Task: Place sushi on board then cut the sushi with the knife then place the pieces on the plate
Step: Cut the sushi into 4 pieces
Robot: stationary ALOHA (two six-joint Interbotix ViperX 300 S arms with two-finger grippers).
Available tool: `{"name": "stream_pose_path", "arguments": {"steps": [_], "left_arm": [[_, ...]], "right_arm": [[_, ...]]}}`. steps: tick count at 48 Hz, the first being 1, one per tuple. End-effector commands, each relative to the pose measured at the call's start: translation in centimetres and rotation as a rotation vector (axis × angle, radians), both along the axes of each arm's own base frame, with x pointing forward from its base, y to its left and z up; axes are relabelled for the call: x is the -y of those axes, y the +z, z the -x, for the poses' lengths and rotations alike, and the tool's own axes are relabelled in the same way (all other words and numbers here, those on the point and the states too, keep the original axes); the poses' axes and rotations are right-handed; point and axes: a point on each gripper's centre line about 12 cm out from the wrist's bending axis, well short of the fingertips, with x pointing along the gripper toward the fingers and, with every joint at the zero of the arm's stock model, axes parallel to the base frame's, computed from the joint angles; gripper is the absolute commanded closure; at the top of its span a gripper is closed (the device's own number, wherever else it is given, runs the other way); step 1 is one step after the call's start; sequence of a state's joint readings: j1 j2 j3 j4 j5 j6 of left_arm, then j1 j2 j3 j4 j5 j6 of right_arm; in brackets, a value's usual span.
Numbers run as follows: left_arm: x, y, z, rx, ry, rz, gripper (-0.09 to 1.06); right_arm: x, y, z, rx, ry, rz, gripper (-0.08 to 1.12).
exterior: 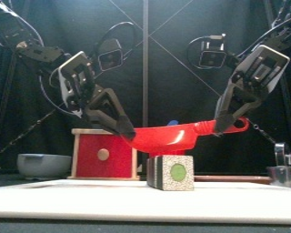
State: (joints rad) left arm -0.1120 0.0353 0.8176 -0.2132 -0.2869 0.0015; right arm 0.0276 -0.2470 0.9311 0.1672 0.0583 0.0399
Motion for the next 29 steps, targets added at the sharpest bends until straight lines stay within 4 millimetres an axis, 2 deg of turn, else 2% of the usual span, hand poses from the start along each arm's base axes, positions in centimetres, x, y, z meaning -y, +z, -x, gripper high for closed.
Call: {"name": "stream_pose_path", "arguments": {"steps": [1, 29], "left_arm": [[0.09, 0.7, -0.59, 0.025, 0.005, 0.008, 0.55], [0.17, 0.47, -0.48, 0.017, 0.009, 0.014, 0.55]], "right_arm": [[0.32, 0.69, -0.26, 0.023, -0.014, -0.004, 0.71], [0.41, 0.03, -0.26, 0.001, -0.025, -0.013, 0.71]]}}
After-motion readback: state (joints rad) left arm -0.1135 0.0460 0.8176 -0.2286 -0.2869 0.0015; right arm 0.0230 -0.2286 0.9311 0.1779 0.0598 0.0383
